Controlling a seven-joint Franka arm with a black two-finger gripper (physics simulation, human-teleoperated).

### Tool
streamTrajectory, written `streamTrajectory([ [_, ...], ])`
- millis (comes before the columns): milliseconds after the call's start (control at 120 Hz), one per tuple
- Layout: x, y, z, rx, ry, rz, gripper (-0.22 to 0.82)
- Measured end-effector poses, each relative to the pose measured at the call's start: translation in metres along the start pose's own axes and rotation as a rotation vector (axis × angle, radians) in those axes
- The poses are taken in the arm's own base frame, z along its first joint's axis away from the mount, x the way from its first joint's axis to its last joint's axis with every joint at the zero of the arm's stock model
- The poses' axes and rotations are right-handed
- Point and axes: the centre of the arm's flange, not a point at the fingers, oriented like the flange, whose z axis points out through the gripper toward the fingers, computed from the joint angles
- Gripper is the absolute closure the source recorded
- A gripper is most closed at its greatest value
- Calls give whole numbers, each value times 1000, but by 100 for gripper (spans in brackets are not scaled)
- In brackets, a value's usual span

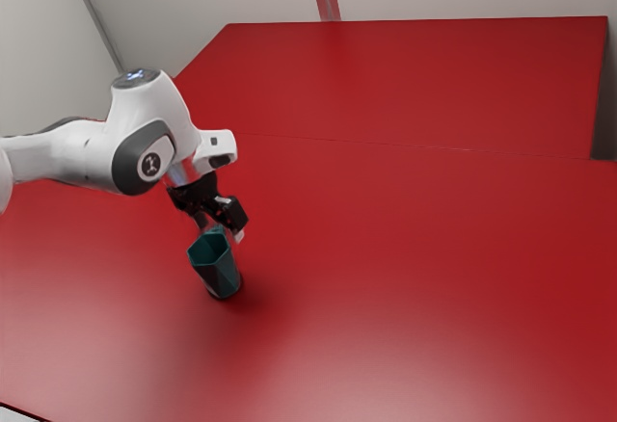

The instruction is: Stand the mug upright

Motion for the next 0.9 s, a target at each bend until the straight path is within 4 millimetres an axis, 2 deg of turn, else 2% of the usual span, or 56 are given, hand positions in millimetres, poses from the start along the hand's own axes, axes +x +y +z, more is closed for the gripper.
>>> streamTrajectory([
  [283,35,4,-44,0,-48,8,2],
  [525,68,1,-93,2,-55,8,2],
  [683,80,-1,-122,2,-58,7,2],
  [900,85,-1,-167,4,-44,6,2],
])
